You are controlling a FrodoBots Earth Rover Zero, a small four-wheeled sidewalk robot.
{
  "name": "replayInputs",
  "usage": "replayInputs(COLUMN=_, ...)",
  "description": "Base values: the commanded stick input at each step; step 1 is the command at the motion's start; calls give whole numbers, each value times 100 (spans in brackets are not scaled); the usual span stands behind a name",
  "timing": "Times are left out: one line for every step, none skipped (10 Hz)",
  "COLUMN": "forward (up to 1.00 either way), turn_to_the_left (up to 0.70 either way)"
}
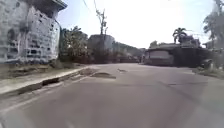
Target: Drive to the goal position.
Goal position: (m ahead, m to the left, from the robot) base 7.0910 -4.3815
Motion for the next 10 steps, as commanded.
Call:
replayInputs(forward=100, turn_to_the_left=0)
replayInputs(forward=100, turn_to_the_left=0)
replayInputs(forward=100, turn_to_the_left=0)
replayInputs(forward=100, turn_to_the_left=0)
replayInputs(forward=100, turn_to_the_left=0)
replayInputs(forward=100, turn_to_the_left=0)
replayInputs(forward=100, turn_to_the_left=0)
replayInputs(forward=100, turn_to_the_left=0)
replayInputs(forward=100, turn_to_the_left=0)
replayInputs(forward=100, turn_to_the_left=0)
